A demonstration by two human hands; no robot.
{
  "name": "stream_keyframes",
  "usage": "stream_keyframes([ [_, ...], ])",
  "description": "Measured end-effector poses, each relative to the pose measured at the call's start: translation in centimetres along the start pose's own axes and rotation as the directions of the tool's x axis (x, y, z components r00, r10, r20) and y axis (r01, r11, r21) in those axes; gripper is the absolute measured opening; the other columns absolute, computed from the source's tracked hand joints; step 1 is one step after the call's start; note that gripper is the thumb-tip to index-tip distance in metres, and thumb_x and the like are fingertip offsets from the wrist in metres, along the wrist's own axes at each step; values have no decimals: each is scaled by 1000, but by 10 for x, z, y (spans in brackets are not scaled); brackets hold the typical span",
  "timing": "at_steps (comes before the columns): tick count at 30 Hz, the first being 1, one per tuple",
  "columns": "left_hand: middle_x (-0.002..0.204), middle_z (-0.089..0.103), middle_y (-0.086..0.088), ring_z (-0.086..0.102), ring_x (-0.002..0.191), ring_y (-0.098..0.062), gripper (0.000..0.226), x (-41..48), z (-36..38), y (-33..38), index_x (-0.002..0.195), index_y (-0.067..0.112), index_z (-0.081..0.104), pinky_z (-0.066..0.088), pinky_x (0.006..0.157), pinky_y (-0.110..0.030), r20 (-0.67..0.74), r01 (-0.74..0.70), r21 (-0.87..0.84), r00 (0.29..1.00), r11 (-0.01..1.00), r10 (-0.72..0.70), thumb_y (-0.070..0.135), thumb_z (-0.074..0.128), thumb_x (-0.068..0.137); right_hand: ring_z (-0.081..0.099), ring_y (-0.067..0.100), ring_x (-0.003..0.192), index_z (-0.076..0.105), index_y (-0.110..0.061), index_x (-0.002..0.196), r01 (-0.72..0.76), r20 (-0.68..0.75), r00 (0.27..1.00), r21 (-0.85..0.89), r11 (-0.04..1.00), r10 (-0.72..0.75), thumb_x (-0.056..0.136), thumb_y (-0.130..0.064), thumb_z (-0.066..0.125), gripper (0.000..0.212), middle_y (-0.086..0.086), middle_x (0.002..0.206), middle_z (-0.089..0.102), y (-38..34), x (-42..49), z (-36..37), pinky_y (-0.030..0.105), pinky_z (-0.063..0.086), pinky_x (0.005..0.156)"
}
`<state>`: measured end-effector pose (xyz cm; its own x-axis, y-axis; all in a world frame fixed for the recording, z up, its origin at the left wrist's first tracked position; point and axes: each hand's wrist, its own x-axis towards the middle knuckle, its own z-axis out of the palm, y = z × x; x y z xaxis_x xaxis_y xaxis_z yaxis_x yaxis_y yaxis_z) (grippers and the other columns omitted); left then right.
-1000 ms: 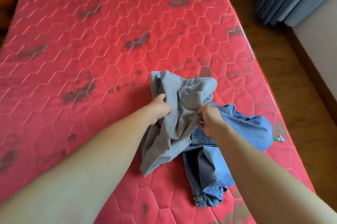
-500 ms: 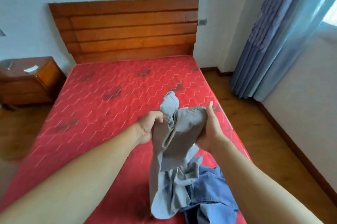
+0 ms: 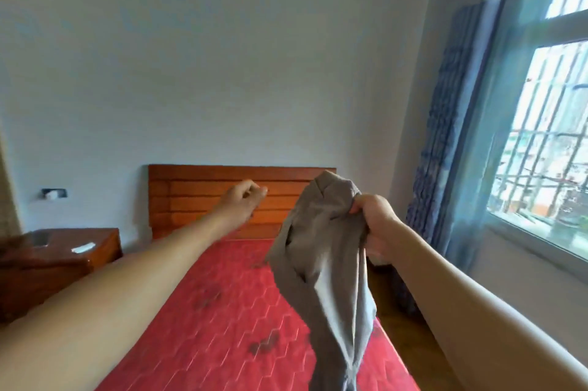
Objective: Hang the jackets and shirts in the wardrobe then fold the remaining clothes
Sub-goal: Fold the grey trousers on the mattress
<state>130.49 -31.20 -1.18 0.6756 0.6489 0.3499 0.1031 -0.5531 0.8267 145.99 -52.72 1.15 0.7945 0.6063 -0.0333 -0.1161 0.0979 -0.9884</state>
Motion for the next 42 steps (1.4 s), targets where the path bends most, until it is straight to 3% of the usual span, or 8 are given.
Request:
stream_keyframes([
  [2, 94, 62, 0, 60, 84, -19, 23, -3, -37, 22, 107, 19, 63, 48, 73, -32, 69, -47, 97, 997, 994, 41, 38, 65, 94, 56, 30, 73, 54, -8, 66, 37, 2, 999, 36, 999, -37, 56, 1, 47, 16, 8, 68, 56, -24, -20, 23, 45, 51, 79],
  [7, 148, 48, 2, 42, 139, -14, 63, -23, -85, 47, 132, 49, 46, 38, 114, -39, 398, -145, 173, 915, 974, 65, 51, 76, 77, 59, 28, 67, 57, -10, 58, 81, 110, 990, 72, 994, -88, 58, -5, 48, 11, 6, 65, 58, -56, -62, 75, 39, 51, 79],
  [15, 114, 70, -2, 67, 103, -22, 42, -73, -113, 63, 126, 26, 61, 53, 96, -46, 689, 162, -90, 723, 983, -56, 13, 66, 86, 41, 18, 42, 43, -16, 49, 147, 110, 983, 25, 989, -149, 79, -3, 43, 34, 1, 47, 41, -54, -94, 121, 22, 33, 45],
  [21, 113, 72, -10, 72, 95, -17, 25, -93, -119, 55, 122, 13, 61, 59, 78, -25, 456, 83, -153, 890, 985, -4, 6, 53, 100, 45, 18, 53, 54, -14, 64, 216, 76, 976, -386, 897, -202, 90, -7, 49, 27, 4, 61, 50, -35, -86, 141, 24, 34, 47],
  [25, 106, 73, -8, 72, 91, -17, 18, -94, -125, 48, 115, 9, 66, 58, 72, -22, 360, 30, -21, 933, 999, -20, 11, 55, 101, 54, 22, 70, 64, -7, 93, 315, 183, 948, -665, 677, -261, 101, -22, 46, 24, 6, 78, 56, -15, -87, 150, 32, 46, 63],
  [31, 102, 71, 3, 66, 93, -8, 19, -98, -126, 44, 105, 22, 70, 49, 66, -14, 332, 2, 92, 943, 996, -32, 13, 53, 103, 65, 23, 83, 66, -14, 110, 262, 245, 959, -561, 785, -145, 97, -57, 53, 46, 7, 93, 67, 6, -114, 176, 35, 57, 73],
  [36, 114, 73, -9, 69, 106, -21, 23, -101, -135, 47, 119, 13, 71, 54, 94, -33, 360, 48, 82, 930, 995, -74, 14, 60, 99, 69, 34, 100, 66, -16, 113, 42, 305, 948, -407, 912, 92, 89, -55, 69, 46, 15, 111, 69, 12, -117, 176, 48, 60, 82],
  [42, 80, 62, -10, 56, 73, -20, 18, -98, -146, 44, 82, 10, 66, 43, 67, -32, 192, 23, 165, 980, 986, -55, 9, 54, 96, 69, 25, 92, 66, -19, 115, 69, 381, 917, -442, 894, 118, 95, -29, 70, 23, 10, 105, 70, 40, -109, 170, 42, 60, 76],
])
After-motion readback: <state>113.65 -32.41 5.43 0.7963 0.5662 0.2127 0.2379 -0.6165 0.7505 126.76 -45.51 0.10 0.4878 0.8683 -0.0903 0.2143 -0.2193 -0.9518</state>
